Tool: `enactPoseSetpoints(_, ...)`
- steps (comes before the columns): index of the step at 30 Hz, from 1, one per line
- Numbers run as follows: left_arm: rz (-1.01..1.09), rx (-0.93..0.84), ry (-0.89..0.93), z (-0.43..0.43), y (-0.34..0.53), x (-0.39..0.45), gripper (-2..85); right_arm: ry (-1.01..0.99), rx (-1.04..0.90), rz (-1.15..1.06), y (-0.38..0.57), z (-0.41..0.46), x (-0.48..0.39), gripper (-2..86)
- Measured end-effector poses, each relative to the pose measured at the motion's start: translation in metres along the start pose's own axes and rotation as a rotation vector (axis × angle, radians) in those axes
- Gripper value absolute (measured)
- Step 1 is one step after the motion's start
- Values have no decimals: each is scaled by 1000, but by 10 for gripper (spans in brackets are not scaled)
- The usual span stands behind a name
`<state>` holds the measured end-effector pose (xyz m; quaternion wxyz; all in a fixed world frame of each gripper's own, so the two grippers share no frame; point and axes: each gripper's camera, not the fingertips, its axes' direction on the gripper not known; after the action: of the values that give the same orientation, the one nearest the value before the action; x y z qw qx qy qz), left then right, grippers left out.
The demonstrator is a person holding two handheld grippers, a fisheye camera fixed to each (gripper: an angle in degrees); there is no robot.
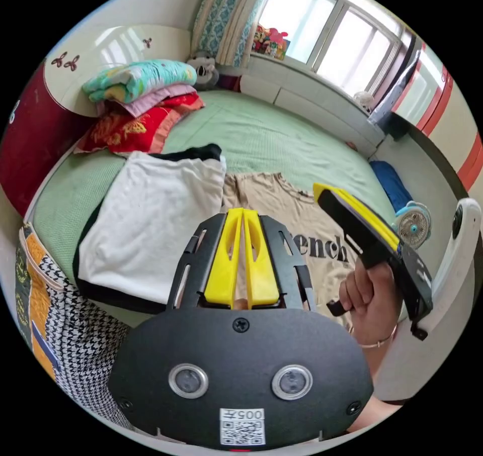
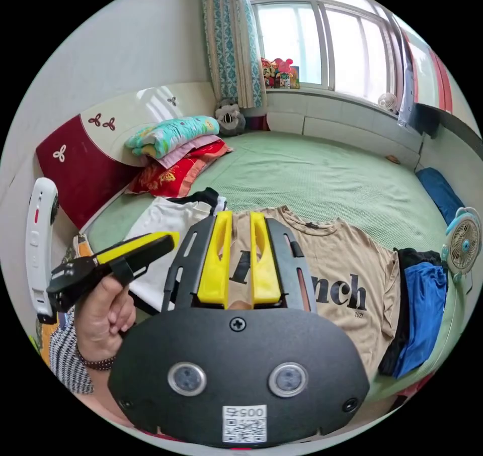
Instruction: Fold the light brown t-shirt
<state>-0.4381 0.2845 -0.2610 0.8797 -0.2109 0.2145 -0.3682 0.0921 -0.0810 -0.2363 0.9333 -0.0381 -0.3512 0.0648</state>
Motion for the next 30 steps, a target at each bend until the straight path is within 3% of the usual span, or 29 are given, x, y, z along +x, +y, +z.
enactPoseSetpoints(6,6,-116,1,47,4,-15,-1,-47,-97,-16,33,76,6,71)
enactPoseSetpoints(11,50,-46,15,45,-3,-19,-2,-75,-131,-1,45,117,11,75)
enactPoseSetpoints(17,-12,-26,-97,47,-21,-26,-3,-50,-121,-4,46,145,13,85)
enactPoseSetpoints(23,105,43,59,49,-24,-28,-2,-59,-123,11,50,162,21,85)
enactPoseSetpoints(27,134,55,262,60,-27,-41,1,-40,-137,21,51,179,26,82)
enactPoseSetpoints(30,155,26,164,71,-28,-40,9,-13,-140,12,52,188,26,82)
